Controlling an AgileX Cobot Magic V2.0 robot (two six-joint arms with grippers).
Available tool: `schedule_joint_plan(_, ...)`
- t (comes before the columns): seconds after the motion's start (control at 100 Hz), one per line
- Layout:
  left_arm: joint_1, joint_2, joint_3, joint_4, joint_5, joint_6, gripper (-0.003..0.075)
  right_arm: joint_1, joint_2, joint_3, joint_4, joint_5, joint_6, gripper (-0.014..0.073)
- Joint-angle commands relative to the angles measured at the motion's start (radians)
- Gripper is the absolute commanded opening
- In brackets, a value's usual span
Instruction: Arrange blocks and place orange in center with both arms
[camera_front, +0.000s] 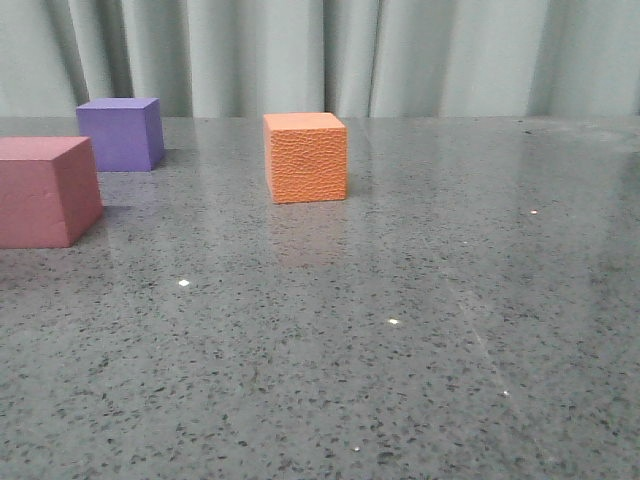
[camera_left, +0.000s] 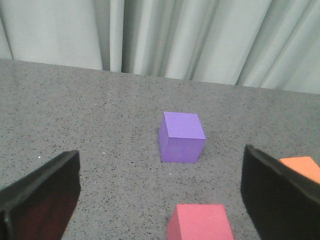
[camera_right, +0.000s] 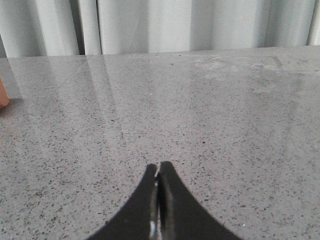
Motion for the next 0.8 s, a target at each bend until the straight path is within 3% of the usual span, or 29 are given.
schedule_joint_plan(0.0, -0.006, -0.002, -0.044, -0.015, -0.066, 0.013, 0.0648, -0.005, -0.020, -0.014, 0.000, -0.089, -0.010, -0.0067)
schedule_joint_plan(0.32, -0.039, 0.091, -0.196, -0.047, 0.004, 0.013, 0.0630, -0.005, -0.020, -0.014, 0.000, -0.089, -0.010, -0.0067)
schedule_joint_plan(0.57, -0.264, 0.282, -0.330, -0.045, -0.023, -0.035, 0.0618, -0.005, -0.020, -0.014, 0.000, -0.089, -0.010, -0.0067)
schedule_joint_plan(0.79, -0.448, 0.520, -0.474, 0.077, -0.084, -0.221, 0.0618, -0.005, -0.020, -0.014, 0.000, -0.089, -0.010, -0.0067)
